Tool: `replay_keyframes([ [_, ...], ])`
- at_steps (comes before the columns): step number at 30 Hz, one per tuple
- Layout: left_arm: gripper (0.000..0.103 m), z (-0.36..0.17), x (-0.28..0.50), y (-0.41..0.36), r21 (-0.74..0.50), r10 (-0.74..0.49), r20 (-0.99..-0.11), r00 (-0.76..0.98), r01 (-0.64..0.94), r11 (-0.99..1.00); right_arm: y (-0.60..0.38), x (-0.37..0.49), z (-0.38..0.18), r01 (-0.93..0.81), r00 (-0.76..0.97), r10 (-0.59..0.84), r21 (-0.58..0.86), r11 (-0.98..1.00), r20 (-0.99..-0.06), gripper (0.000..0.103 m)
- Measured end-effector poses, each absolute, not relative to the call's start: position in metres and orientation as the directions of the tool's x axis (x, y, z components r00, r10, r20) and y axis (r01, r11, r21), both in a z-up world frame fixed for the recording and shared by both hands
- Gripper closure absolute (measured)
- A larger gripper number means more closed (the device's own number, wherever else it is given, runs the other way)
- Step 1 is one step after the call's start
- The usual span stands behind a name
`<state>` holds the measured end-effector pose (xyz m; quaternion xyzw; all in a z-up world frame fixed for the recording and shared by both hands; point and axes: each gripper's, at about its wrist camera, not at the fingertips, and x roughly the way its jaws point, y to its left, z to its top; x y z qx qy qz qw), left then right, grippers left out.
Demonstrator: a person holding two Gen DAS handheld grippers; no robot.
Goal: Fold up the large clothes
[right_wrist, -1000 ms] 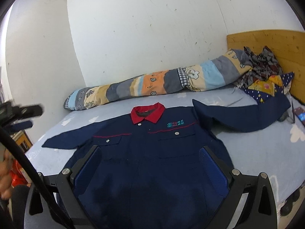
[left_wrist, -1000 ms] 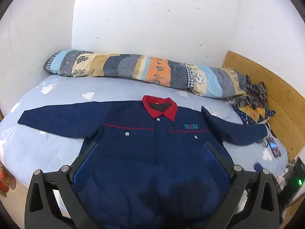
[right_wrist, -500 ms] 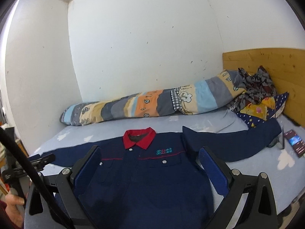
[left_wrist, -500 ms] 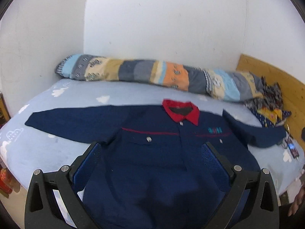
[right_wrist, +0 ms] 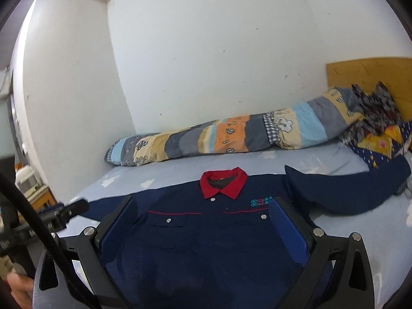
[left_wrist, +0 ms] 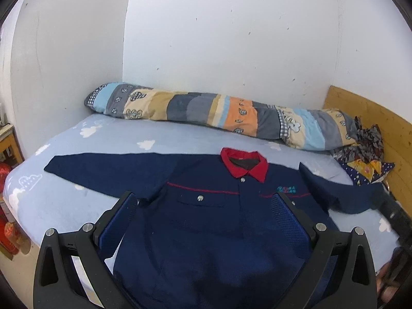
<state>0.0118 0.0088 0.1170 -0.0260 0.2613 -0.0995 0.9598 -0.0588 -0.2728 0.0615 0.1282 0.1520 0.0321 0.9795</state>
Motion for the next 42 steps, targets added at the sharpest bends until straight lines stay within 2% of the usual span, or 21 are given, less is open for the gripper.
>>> replay_keyframes([
  [4, 0.000, 0.122, 0.026, 0.004, -0.105, -0.197, -0.488, 0.850, 0.167, 0.980, -0.265, -0.039, 0.071, -0.060, 0.954, 0.138, 0.282, 0.958, -0.265, 0.000],
  [9, 0.000, 0.089, 0.054, 0.006, -0.160, -0.174, -0.517, 0.838, 0.105, 0.981, -0.255, -0.005, 0.048, -0.099, 0.944, 0.198, 0.346, 0.933, -0.263, 0.000],
  [14, 0.000, 0.036, 0.081, 0.002, -0.141, -0.123, -0.584, 0.802, 0.050, 0.989, -0.253, 0.018, 0.009, -0.063, 0.931, 0.163, 0.296, 0.953, -0.327, 0.000],
  [16, 0.000, 0.021, 0.090, -0.001, -0.119, -0.119, -0.630, 0.767, 0.056, 0.991, -0.258, 0.027, -0.001, -0.071, 0.914, 0.201, 0.349, 0.934, -0.351, 0.000],
  [21, 0.000, 0.002, 0.110, -0.006, -0.116, -0.143, -0.691, 0.708, 0.087, 0.989, -0.251, 0.036, -0.009, -0.116, 0.900, 0.237, 0.321, 0.940, -0.367, 0.000],
  [26, 0.000, -0.013, 0.120, -0.020, -0.045, -0.124, -0.737, 0.664, 0.135, 0.990, -0.255, 0.052, -0.025, -0.076, 0.857, 0.233, 0.335, 0.939, -0.459, 0.000],
  [30, 0.000, -0.015, 0.116, -0.029, 0.024, -0.101, -0.730, 0.676, 0.173, 0.985, -0.276, 0.046, -0.030, -0.019, 0.839, 0.201, 0.342, 0.939, -0.505, 0.000],
  [35, 0.000, -0.008, 0.109, -0.034, 0.046, -0.106, -0.691, 0.715, 0.190, 0.981, -0.308, 0.026, -0.026, 0.042, 0.866, 0.157, 0.383, 0.923, -0.475, 0.000],
  [42, 0.000, 0.002, 0.098, -0.038, 0.086, -0.096, -0.645, 0.759, 0.197, 0.977, -0.310, 0.027, -0.026, 0.049, 0.866, 0.169, 0.416, 0.908, -0.470, 0.000],
])
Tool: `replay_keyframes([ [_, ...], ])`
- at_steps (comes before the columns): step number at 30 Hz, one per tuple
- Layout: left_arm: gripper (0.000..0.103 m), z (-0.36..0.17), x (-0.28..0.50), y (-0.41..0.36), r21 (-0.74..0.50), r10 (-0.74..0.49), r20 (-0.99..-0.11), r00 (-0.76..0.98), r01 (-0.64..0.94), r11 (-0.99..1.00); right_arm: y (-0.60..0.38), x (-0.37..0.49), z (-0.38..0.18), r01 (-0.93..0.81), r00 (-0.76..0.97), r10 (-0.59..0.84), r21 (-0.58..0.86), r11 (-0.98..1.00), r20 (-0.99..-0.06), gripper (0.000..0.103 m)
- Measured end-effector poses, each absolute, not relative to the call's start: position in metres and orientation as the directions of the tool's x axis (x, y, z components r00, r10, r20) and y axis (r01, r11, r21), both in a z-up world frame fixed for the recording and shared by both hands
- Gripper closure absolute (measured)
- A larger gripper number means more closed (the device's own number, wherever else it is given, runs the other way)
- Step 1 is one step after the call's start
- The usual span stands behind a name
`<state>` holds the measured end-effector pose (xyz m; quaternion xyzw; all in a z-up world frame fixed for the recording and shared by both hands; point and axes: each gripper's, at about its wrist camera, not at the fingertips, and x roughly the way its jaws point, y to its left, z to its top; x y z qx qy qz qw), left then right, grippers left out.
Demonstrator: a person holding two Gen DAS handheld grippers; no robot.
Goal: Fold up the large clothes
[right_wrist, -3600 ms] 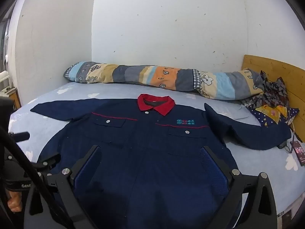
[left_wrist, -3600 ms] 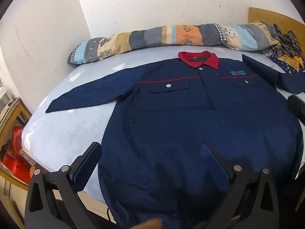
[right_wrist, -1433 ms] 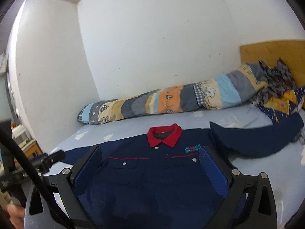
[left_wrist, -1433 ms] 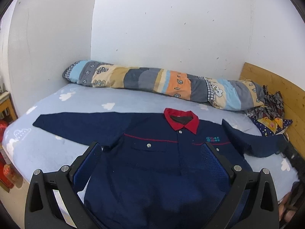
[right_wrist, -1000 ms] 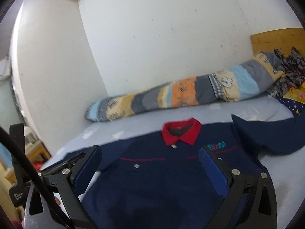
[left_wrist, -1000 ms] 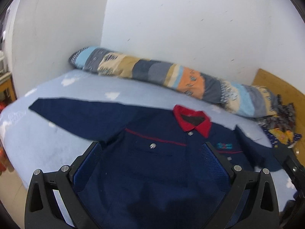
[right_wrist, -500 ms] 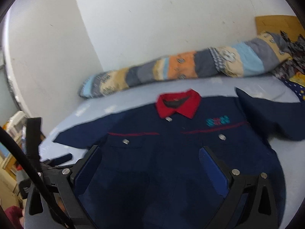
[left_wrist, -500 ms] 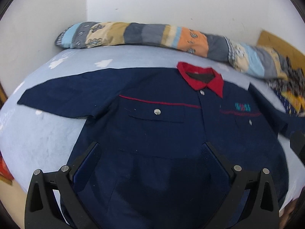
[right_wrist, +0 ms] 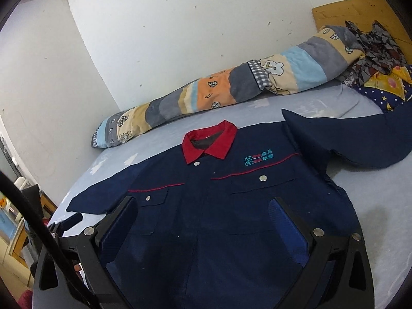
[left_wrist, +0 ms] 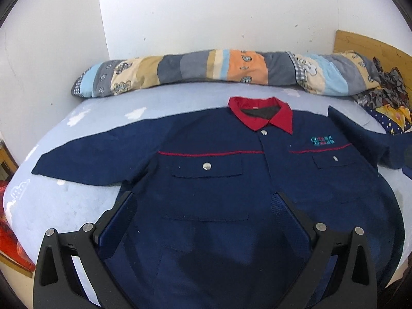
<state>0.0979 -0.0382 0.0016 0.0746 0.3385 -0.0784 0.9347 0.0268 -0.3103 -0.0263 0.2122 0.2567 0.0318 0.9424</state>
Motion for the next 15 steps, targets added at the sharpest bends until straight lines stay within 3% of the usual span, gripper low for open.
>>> replay_keyframes([
  [15, 0.000, 0.007, 0.087, -0.044, 0.118, -0.108, -0.606, 0.788, 0.223, 0.968, -0.291, 0.025, -0.020, 0.011, 0.872, 0.156, 0.337, 0.942, -0.463, 0.000],
])
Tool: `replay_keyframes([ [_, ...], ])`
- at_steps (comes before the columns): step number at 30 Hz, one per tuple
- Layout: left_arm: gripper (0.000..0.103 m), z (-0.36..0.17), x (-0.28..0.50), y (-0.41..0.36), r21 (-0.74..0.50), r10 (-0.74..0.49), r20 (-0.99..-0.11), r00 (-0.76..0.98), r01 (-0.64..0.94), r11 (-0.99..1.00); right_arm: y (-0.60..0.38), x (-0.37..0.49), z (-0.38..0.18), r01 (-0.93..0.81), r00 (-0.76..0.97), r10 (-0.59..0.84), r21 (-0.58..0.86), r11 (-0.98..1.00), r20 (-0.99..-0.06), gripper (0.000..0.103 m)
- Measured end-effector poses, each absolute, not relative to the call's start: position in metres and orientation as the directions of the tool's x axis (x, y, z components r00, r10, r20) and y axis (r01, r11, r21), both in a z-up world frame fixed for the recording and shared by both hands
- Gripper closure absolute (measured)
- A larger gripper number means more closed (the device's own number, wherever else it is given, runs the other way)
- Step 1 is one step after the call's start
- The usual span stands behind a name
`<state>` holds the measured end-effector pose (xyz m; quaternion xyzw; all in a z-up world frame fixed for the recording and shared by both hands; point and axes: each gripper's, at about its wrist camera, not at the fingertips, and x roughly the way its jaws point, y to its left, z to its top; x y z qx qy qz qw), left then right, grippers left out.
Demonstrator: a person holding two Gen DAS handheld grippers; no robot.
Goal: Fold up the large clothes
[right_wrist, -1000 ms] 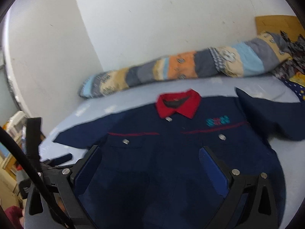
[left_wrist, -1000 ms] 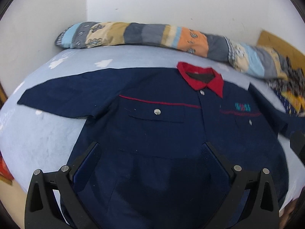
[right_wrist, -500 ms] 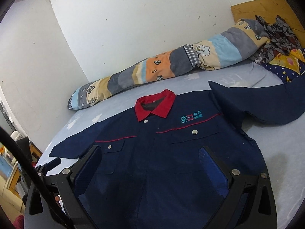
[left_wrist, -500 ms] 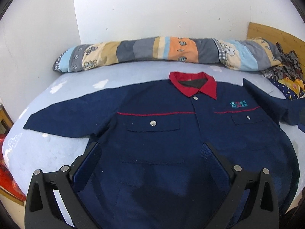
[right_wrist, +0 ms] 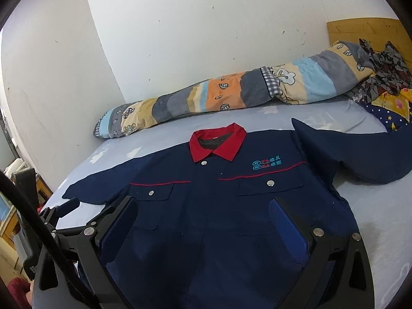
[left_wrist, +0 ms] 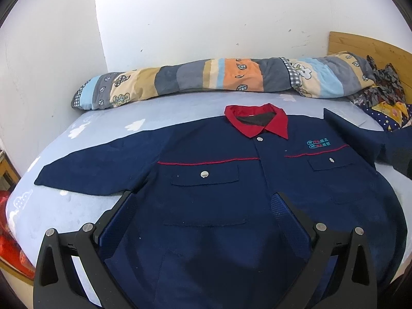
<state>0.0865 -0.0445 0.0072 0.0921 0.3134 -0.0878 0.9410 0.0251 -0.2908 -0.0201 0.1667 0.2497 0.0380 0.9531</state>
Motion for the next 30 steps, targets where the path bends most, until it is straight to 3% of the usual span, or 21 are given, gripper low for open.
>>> replay_keyframes([
  [9, 0.000, 0.008, 0.083, -0.050, 0.156, -0.103, -0.585, 0.805, 0.236, 0.959, -0.319, 0.021, -0.019, 0.062, 0.883, 0.145, 0.417, 0.907, -0.447, 0.000],
  [17, 0.000, 0.007, 0.091, -0.045, 0.105, -0.130, -0.623, 0.771, 0.247, 0.963, -0.427, 0.002, -0.007, 0.278, 0.884, -0.042, 0.451, 0.848, -0.466, 0.000],
  [24, 0.000, 0.003, 0.097, -0.045, 0.089, -0.133, -0.648, 0.750, 0.248, 0.965, -0.593, -0.030, -0.050, 0.542, 0.814, -0.212, 0.574, 0.614, -0.541, 0.004],
  [28, 0.000, -0.001, 0.099, -0.048, 0.097, -0.131, -0.660, 0.740, 0.257, 0.962, -0.658, -0.046, -0.079, 0.621, 0.777, -0.256, 0.635, 0.460, -0.575, 0.014],
  [30, 0.000, -0.002, 0.099, -0.051, 0.103, -0.130, -0.664, 0.736, 0.262, 0.960, -0.680, -0.052, -0.092, 0.640, 0.767, -0.279, 0.651, 0.409, -0.579, 0.015],
])
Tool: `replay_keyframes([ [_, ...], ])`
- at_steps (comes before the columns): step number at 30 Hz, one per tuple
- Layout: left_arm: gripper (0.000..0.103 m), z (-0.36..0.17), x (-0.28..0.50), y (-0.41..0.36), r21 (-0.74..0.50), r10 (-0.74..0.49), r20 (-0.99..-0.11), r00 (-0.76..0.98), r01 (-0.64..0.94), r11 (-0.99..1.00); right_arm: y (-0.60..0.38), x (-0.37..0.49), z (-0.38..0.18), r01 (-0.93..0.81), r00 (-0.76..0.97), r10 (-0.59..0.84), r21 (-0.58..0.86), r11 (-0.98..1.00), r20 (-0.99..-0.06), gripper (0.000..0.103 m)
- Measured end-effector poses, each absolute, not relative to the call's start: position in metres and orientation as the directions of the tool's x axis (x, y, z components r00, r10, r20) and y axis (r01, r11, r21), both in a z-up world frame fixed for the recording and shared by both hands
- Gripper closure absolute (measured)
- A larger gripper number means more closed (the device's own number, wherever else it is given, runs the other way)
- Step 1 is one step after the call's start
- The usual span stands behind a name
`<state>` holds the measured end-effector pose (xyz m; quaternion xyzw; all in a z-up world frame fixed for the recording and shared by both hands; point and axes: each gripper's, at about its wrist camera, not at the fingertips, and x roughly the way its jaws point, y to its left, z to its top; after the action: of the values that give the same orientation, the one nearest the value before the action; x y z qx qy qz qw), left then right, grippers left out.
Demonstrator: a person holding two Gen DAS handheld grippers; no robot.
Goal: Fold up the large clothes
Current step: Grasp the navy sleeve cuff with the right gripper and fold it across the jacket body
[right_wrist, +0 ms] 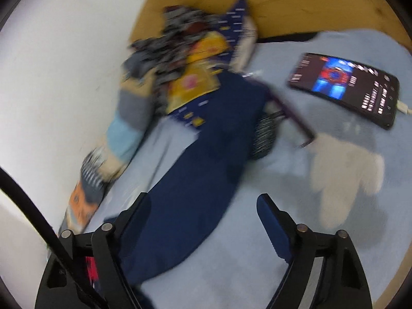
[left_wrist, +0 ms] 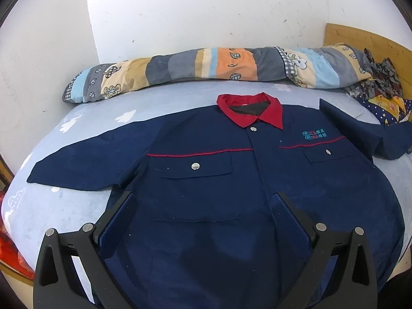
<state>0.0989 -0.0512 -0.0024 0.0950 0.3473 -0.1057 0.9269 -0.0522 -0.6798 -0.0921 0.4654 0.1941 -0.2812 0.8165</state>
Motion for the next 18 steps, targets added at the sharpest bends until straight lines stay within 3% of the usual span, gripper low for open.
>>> replay_keyframes([
  [5, 0.000, -0.006, 0.100, -0.057, 0.129, -0.124, -0.673, 0.729, 0.282, 0.951, -0.714, -0.049, -0.116, 0.623, 0.782, -0.276, 0.704, 0.340, -0.558, 0.018],
  [10, 0.000, -0.008, 0.102, -0.059, 0.147, -0.115, -0.679, 0.725, 0.288, 0.946, -0.724, -0.024, -0.130, 0.609, 0.793, -0.250, 0.718, 0.336, -0.556, 0.034],
  [15, 0.000, -0.010, 0.105, -0.056, 0.137, -0.118, -0.690, 0.714, 0.288, 0.948, -0.742, 0.002, -0.148, 0.636, 0.771, -0.258, 0.693, 0.340, -0.581, 0.041],
  [17, 0.000, -0.011, 0.107, -0.056, 0.136, -0.117, -0.695, 0.709, 0.290, 0.947, -0.749, 0.014, -0.151, 0.655, 0.754, -0.265, 0.667, 0.355, -0.601, 0.050],
  [18, 0.000, -0.012, 0.107, -0.057, 0.136, -0.118, -0.696, 0.709, 0.290, 0.947, -0.751, 0.015, -0.152, 0.660, 0.750, -0.267, 0.660, 0.358, -0.605, 0.071],
])
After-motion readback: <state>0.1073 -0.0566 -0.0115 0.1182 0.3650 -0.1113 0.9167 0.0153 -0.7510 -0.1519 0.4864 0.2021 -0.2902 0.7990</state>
